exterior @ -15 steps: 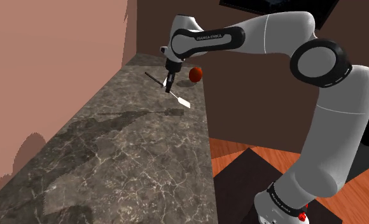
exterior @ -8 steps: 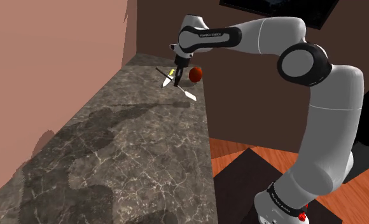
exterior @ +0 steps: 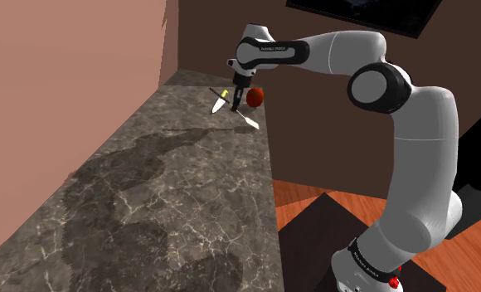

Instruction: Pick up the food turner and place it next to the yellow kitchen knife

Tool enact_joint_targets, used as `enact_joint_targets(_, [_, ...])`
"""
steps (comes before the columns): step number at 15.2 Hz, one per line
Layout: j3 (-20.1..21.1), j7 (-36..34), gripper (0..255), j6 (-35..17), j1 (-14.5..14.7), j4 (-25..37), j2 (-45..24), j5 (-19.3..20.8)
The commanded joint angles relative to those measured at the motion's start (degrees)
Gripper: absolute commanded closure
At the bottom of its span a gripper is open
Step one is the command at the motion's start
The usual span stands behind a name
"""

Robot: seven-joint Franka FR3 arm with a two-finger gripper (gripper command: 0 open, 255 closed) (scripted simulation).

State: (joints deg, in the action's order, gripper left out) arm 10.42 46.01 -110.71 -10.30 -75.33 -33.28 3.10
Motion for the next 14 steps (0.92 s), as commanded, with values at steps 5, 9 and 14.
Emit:
enact_joint_targets(5, [-0.14, 0.00, 255, -3.89, -0.02, -2.60, -1.28, 0.20])
enact_joint_targets(9, [-0.24, -0.01, 255, -6.44, -0.02, -4.27, -2.19, 0.35])
enact_joint_targets(14, [-0.27, -0.02, 255, -7.05, -0.01, -4.60, -2.47, 0.39])
